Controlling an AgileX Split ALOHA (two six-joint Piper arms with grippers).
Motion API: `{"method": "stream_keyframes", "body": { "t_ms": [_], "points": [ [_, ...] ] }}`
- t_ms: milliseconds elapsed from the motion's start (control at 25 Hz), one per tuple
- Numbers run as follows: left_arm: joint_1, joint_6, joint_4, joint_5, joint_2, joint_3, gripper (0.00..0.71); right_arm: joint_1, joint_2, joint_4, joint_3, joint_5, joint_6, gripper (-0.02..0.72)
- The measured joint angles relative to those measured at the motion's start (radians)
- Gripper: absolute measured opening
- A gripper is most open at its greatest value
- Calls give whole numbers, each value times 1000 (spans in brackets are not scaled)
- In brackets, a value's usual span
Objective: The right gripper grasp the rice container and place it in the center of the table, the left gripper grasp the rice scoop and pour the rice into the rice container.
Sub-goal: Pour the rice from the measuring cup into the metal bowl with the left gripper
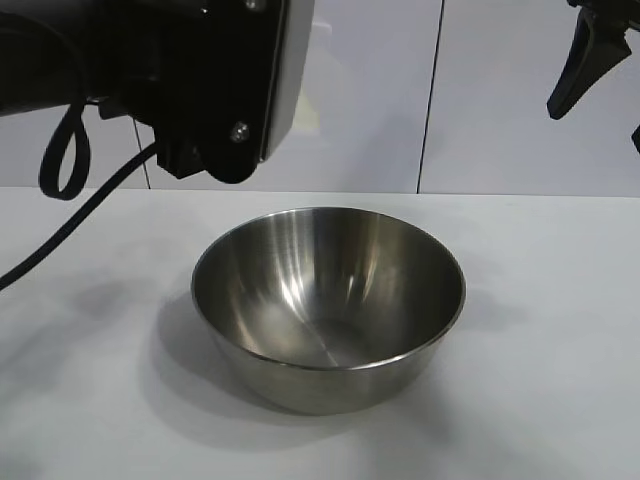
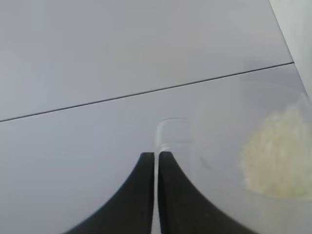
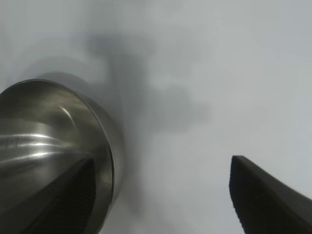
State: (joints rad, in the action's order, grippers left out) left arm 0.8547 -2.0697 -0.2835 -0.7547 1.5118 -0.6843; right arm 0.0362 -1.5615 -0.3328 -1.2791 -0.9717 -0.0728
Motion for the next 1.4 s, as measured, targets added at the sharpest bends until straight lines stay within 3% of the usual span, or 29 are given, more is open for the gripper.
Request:
{"method": "stream_keyframes", "body": {
  "t_ms": [880, 1400],
  "points": [
    [0, -239, 33, 0, 0, 0, 6, 0, 0, -4, 0, -1, -1, 523],
    [0, -274, 34, -9, 0, 0, 6, 0, 0, -4, 0, -1, -1, 523]
  ]
}}
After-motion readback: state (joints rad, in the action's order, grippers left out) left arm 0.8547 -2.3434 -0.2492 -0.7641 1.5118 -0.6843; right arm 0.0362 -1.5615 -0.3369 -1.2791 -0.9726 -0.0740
